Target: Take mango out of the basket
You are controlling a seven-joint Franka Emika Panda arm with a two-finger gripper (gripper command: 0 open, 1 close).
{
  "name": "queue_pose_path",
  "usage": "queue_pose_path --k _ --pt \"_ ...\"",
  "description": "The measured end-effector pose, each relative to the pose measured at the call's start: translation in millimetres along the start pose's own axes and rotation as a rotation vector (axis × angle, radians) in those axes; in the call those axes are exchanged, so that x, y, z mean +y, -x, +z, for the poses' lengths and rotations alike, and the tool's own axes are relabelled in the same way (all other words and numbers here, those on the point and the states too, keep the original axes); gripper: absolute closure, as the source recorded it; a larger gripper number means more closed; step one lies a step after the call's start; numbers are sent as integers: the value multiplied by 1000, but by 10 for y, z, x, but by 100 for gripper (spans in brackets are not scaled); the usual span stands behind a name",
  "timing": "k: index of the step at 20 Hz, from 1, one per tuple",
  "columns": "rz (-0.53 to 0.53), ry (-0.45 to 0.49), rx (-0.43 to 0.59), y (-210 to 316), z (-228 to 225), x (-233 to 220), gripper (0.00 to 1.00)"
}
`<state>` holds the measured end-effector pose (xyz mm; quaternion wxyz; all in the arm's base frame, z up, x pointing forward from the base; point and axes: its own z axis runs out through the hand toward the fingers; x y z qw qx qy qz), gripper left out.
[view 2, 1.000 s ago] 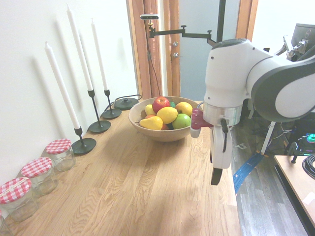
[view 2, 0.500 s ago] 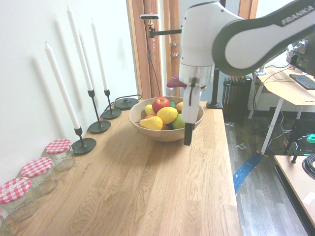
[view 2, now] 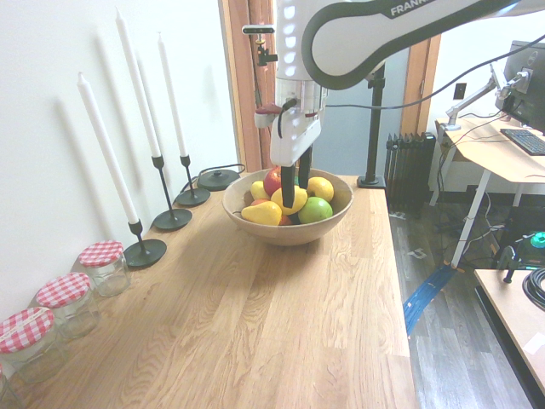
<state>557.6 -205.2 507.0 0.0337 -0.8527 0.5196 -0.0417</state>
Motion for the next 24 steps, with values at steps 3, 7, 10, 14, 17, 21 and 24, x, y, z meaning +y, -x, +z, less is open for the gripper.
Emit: queue_pose_path --k 3,7,10,14,17,21,24 --pt "39 -8 -16 -291 -8 169 0" --pt "56 -9 -30 -540 41 313 0" --pt "52 -4 -40 -650 135 316 0" --pt "47 16 -58 -729 350 259 0" --pt "42 25 -66 -779 466 225 0" --pt "42 23 -69 -842 524 188 0" --pt "44 25 -79 -859 596 164 0"
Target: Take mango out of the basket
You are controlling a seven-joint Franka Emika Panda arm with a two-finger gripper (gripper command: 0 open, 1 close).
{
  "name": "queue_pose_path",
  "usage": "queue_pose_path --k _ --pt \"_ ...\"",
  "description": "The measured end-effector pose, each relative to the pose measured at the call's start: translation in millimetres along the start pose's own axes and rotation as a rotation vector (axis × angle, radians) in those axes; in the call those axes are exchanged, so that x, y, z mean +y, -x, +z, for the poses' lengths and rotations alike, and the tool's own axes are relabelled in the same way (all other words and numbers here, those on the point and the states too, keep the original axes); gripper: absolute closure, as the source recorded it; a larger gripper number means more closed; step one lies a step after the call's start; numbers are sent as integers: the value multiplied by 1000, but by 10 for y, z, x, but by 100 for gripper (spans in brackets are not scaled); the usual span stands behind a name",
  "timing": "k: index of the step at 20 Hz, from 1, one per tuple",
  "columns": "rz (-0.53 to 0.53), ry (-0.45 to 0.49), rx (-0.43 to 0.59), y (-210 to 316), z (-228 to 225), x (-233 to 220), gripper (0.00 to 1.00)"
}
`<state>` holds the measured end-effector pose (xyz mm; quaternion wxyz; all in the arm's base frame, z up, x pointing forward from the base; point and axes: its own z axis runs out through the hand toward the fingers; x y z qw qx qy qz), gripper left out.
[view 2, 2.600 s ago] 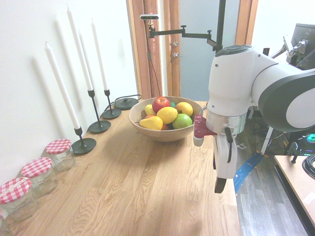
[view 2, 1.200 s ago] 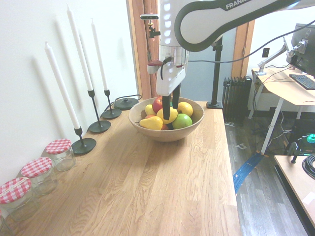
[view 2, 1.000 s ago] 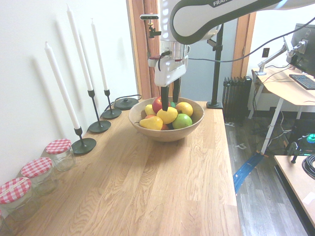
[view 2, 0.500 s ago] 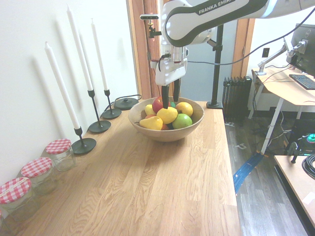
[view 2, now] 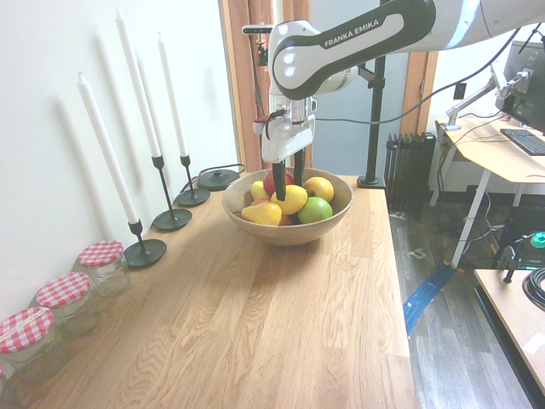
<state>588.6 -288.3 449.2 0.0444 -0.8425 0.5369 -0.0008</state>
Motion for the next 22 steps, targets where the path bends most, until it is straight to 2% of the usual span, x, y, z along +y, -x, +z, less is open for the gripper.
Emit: queue_pose_path --k 1,2,22 --pt "0 3 -3 -6 30 -5 0" --pt "-1 6 -6 -10 59 -8 100" --pt "-8 -1 -13 -5 82 -46 100"
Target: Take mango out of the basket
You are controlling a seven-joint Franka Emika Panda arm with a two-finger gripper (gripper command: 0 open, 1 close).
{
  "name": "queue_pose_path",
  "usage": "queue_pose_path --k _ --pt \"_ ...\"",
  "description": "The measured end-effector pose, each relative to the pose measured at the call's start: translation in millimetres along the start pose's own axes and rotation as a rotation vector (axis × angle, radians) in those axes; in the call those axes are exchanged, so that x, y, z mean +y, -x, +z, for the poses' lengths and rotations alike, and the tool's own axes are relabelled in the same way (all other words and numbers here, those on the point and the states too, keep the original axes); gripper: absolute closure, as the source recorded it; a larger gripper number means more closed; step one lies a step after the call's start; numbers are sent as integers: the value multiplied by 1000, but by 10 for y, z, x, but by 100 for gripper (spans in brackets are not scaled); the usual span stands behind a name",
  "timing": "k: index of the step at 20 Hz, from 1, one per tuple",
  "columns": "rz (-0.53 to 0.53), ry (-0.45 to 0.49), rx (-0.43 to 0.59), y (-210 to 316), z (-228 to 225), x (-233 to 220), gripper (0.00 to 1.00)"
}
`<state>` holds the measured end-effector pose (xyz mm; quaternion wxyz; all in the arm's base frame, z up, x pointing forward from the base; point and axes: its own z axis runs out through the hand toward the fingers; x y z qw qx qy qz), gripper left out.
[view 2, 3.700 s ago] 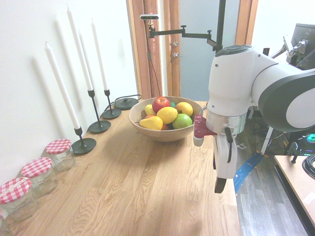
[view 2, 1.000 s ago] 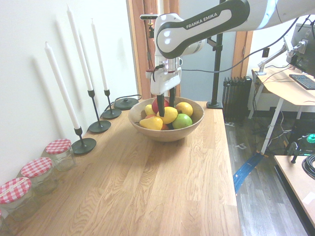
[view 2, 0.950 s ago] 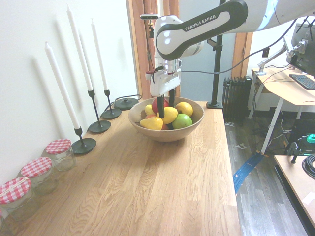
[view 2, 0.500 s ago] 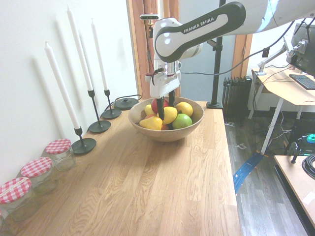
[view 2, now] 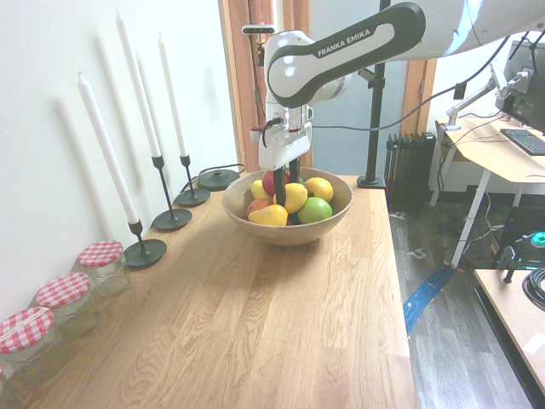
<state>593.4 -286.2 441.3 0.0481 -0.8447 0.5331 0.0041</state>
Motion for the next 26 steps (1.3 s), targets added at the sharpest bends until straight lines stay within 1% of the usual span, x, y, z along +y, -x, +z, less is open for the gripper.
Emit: queue_pose_path --k 3,7,11,14,17,21,23,26 --pt "-9 -15 15 33 -133 -39 100" --pt "-44 -61 47 226 -651 -153 100" --pt "-92 -111 72 592 -1156 -336 100" --pt "-140 -136 85 994 -1358 -630 100" --pt "-195 -136 90 1509 -1404 -998 100" --pt "-254 -103 109 2092 -1300 -1391 100" --pt "-267 -77 110 2214 -1135 -1487 100" --pt "-272 -39 101 2230 -746 -1555 100"
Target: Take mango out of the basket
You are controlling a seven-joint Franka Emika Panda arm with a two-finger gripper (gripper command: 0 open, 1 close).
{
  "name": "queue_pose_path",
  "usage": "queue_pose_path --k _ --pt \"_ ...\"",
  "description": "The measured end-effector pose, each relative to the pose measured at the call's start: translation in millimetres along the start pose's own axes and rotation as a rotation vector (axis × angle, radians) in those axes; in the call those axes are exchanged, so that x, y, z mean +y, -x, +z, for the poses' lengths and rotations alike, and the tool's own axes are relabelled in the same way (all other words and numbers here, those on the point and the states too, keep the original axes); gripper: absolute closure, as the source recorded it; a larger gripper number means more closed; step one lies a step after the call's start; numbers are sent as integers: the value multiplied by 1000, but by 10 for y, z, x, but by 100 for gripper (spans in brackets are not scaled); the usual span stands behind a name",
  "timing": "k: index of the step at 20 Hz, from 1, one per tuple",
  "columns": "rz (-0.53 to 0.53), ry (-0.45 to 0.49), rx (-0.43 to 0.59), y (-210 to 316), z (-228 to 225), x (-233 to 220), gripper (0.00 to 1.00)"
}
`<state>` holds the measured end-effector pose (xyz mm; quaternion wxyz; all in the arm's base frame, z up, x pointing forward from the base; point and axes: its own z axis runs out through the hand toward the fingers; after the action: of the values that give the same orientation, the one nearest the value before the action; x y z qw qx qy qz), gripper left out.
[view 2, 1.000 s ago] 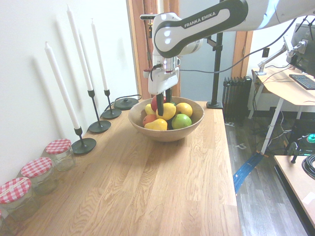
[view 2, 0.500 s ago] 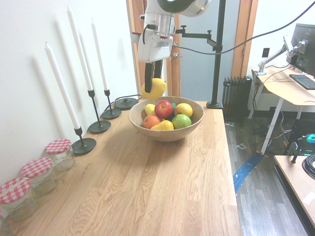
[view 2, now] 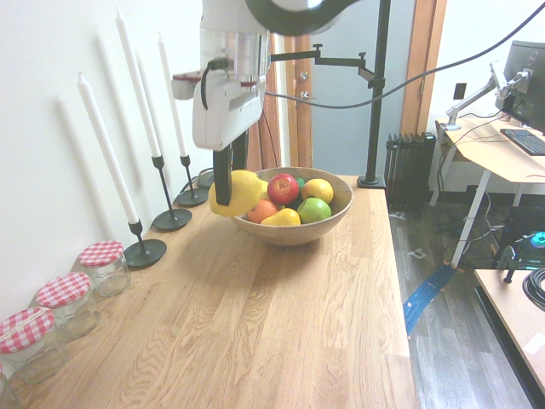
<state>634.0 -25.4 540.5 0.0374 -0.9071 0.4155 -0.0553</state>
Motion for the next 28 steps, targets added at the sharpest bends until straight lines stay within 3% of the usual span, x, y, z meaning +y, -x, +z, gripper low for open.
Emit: queue_pose_path --k 10,26,27,28 --pt "7 84 -50 178 1017 -79 100" --pt "-13 125 -63 293 1779 -246 100" --pt "-11 125 -63 297 1789 -260 0" --pt "-7 124 -62 294 1791 -268 0"
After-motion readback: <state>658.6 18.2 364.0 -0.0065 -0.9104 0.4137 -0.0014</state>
